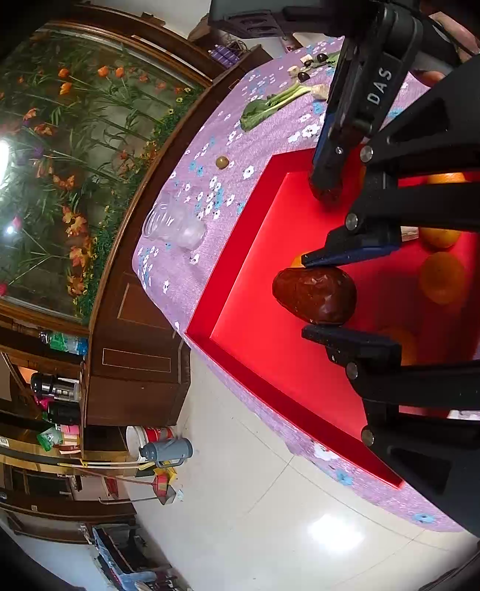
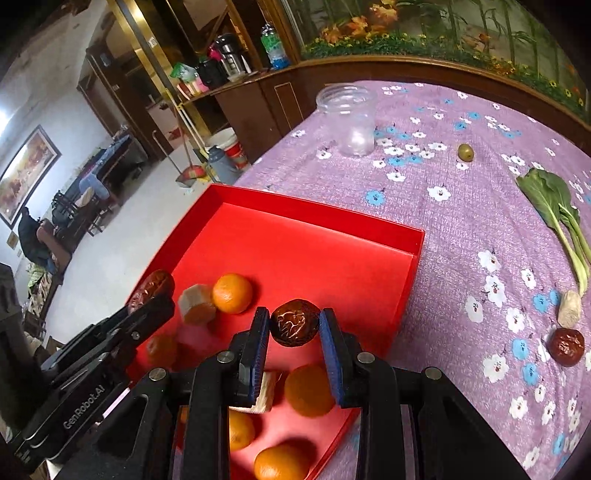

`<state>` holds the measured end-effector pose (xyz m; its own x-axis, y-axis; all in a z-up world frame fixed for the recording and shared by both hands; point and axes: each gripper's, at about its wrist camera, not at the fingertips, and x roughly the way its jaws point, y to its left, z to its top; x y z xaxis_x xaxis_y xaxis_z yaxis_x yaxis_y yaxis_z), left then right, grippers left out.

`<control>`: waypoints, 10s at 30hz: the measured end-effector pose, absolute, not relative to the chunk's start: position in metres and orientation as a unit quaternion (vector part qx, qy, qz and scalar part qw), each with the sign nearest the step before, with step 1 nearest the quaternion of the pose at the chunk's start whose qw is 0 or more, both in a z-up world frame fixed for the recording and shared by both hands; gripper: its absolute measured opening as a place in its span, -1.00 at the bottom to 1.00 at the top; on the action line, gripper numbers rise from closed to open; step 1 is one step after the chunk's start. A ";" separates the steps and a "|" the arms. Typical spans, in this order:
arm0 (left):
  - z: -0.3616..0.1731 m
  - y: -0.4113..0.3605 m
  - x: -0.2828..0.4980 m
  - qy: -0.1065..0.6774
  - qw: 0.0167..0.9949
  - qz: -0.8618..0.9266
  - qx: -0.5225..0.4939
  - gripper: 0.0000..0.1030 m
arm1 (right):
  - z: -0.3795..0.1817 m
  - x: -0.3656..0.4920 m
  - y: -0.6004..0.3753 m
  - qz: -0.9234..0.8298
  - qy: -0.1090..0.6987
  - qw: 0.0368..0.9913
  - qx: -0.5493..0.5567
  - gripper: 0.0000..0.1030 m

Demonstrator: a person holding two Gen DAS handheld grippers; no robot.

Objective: Organize fruits
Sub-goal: 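Carry both red dates into the red tray and open both tools, then withdraw both tools from the tray back over the table, then grasp a red date with the right tool while the left tool grasps a white chunk, then carry the red date and white chunk with both tools toward the red tray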

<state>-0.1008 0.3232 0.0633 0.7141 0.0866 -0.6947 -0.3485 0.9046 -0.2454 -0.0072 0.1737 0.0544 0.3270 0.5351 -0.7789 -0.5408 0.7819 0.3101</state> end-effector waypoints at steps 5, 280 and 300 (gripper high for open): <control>0.056 0.322 -0.096 0.366 0.905 0.119 -0.182 -0.41 | 0.046 -0.001 0.177 0.325 0.485 0.812 -0.004 -0.40; 0.057 0.150 -0.103 0.374 0.906 -0.087 -0.175 -0.39 | 0.016 0.039 -0.041 0.195 0.463 0.865 -0.007 -0.33; 0.083 0.159 -0.141 0.338 0.916 -0.101 -0.193 -0.39 | 0.054 -0.049 -0.058 0.236 0.434 0.862 0.114 -0.33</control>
<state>-0.1408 0.1587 0.0828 0.7512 -0.3165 -0.5792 0.0551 0.9045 -0.4228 -0.0495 -0.0578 0.0536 0.5116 0.5063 -0.6942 -0.3089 0.8623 0.4013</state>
